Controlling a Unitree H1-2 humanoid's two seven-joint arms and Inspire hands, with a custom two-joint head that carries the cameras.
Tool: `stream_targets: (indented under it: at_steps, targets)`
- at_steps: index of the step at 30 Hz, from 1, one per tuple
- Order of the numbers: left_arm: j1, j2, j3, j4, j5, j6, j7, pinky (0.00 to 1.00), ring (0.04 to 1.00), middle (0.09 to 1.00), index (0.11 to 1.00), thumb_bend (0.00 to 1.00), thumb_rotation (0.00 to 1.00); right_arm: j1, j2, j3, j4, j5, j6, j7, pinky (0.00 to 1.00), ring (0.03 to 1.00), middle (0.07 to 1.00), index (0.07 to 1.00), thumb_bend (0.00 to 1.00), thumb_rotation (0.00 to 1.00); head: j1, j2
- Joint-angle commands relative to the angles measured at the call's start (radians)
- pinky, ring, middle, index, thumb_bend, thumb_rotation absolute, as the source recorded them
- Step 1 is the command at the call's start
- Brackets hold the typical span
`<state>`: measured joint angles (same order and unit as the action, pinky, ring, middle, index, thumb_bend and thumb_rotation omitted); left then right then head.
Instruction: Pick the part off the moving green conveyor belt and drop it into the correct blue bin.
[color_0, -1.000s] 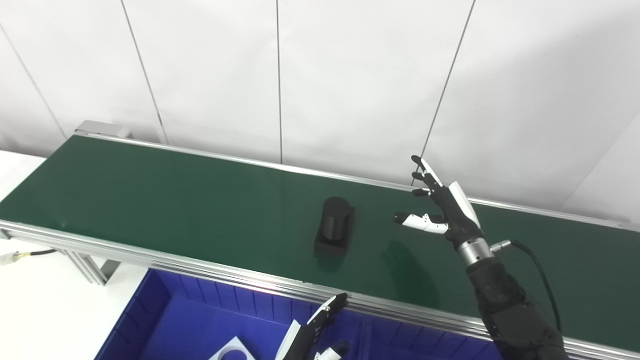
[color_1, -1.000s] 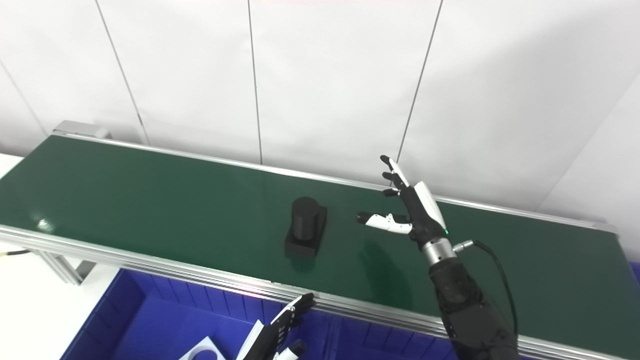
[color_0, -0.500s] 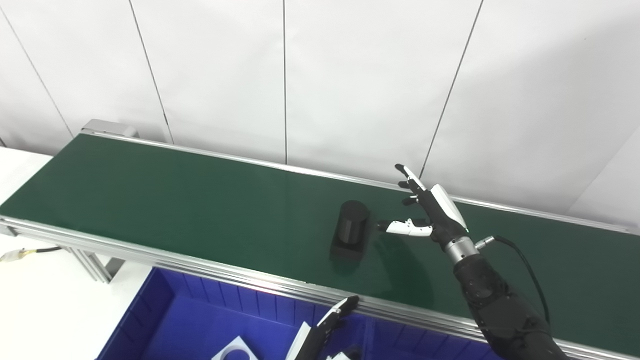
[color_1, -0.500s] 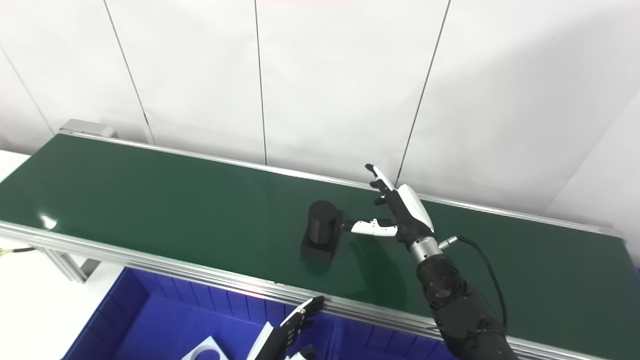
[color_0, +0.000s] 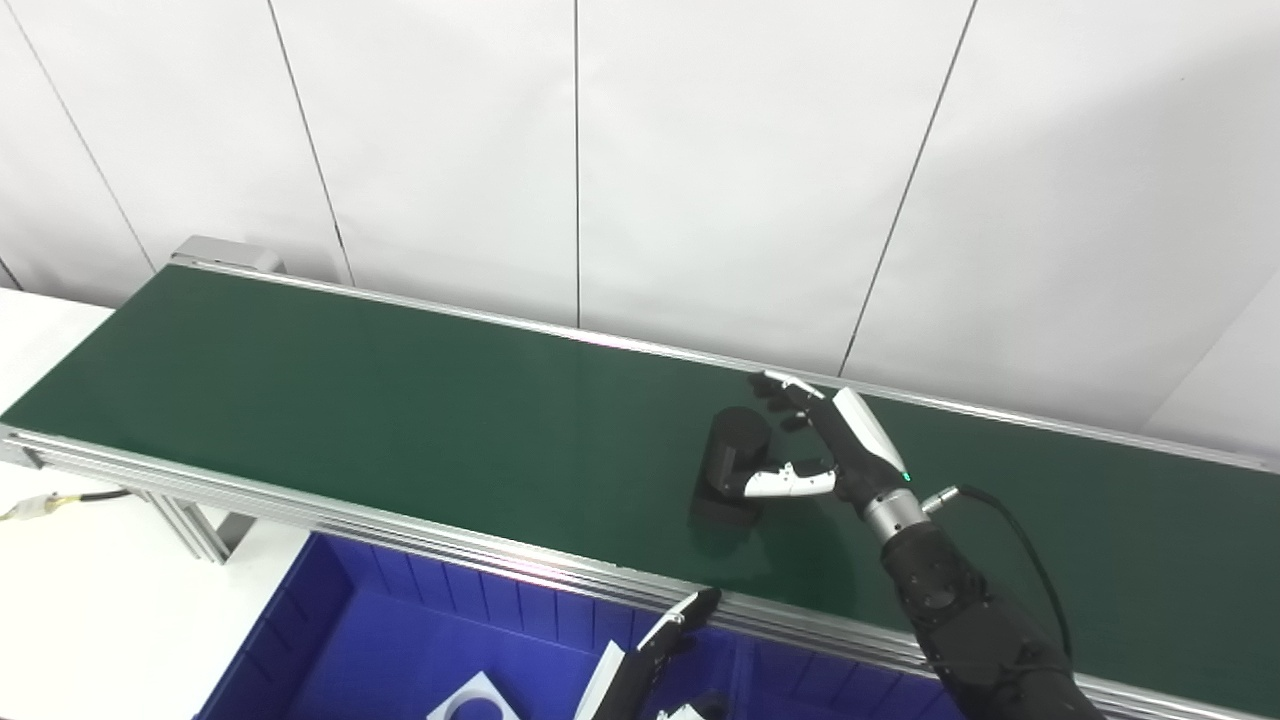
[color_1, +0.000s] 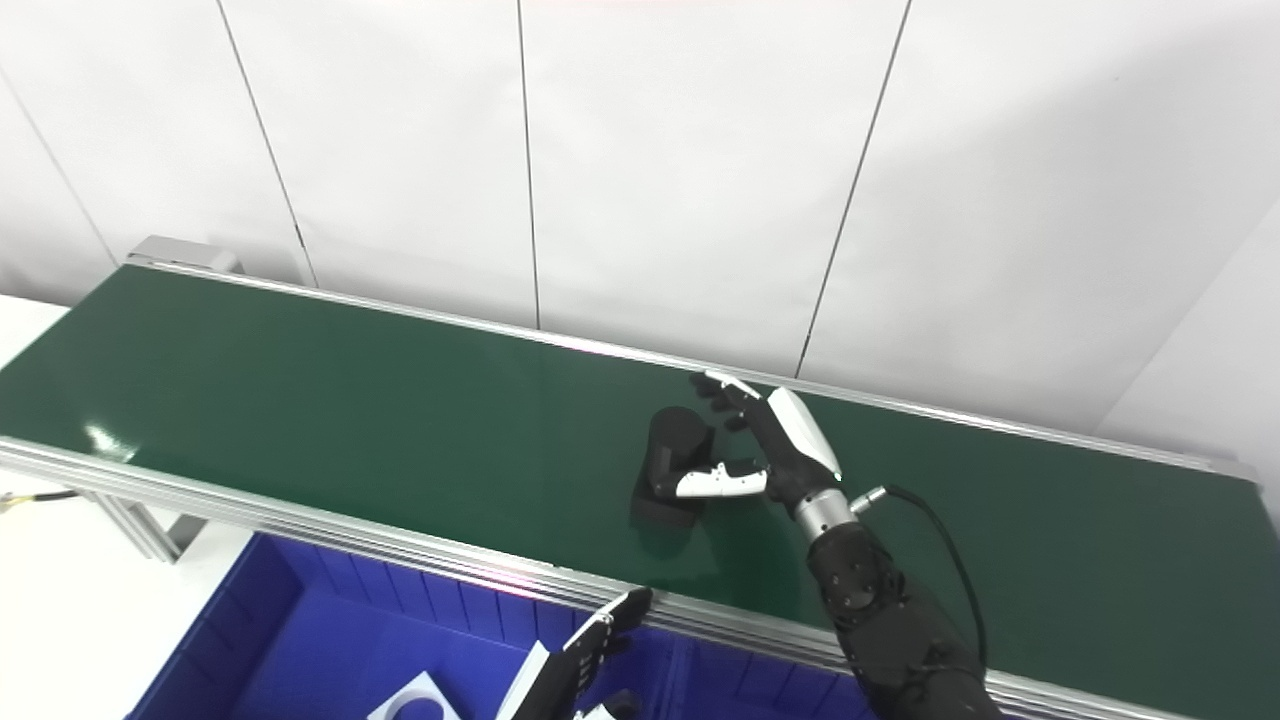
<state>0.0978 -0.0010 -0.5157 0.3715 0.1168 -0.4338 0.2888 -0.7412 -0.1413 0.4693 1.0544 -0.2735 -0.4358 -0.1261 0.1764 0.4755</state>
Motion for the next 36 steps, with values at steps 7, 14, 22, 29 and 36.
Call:
stream_targets:
  at_steps: [7, 14, 22, 29, 36]
  targets:
    - [-0.006, 0.003, -0.011, -0.03, 0.011, -0.036, 0.015, 0.89, 0.914, 0.914, 0.896, 0.87, 0.85, -0.054, 0.01, 0.048, 0.044, -0.116, -0.034, -0.126, 0.6, 0.692, 0.735, 0.708, 0.97, 0.36, -0.003, 0.004]
    - [-0.001, 0.005, -0.01, -0.035, 0.006, -0.036, 0.011, 0.88, 0.909, 0.915, 0.9, 0.87, 0.85, -0.052, 0.031, 0.065, 0.111, -0.206, -0.033, -0.243, 0.35, 0.415, 0.455, 0.533, 0.56, 0.01, -0.009, 0.009]
    - [-0.002, 0.008, -0.013, -0.035, 0.009, -0.036, 0.015, 0.88, 0.906, 0.914, 0.893, 0.87, 0.85, -0.048, 0.027, 0.068, 0.119, -0.255, -0.032, -0.274, 0.33, 0.382, 0.417, 0.509, 0.52, 0.0, -0.011, 0.01]
    - [-0.001, 0.008, -0.013, -0.035, 0.006, -0.036, 0.013, 0.88, 0.911, 0.916, 0.897, 0.87, 0.85, -0.04, 0.017, 0.063, 0.098, -0.253, -0.033, -0.259, 0.33, 0.385, 0.42, 0.509, 0.52, 0.0, -0.013, 0.009]
    - [-0.008, 0.007, -0.015, -0.027, 0.006, -0.036, 0.018, 0.88, 0.913, 0.92, 0.901, 0.86, 0.84, -0.02, -0.001, 0.058, 0.058, -0.236, -0.034, -0.246, 0.33, 0.382, 0.426, 0.508, 0.53, 0.0, -0.041, 0.009]
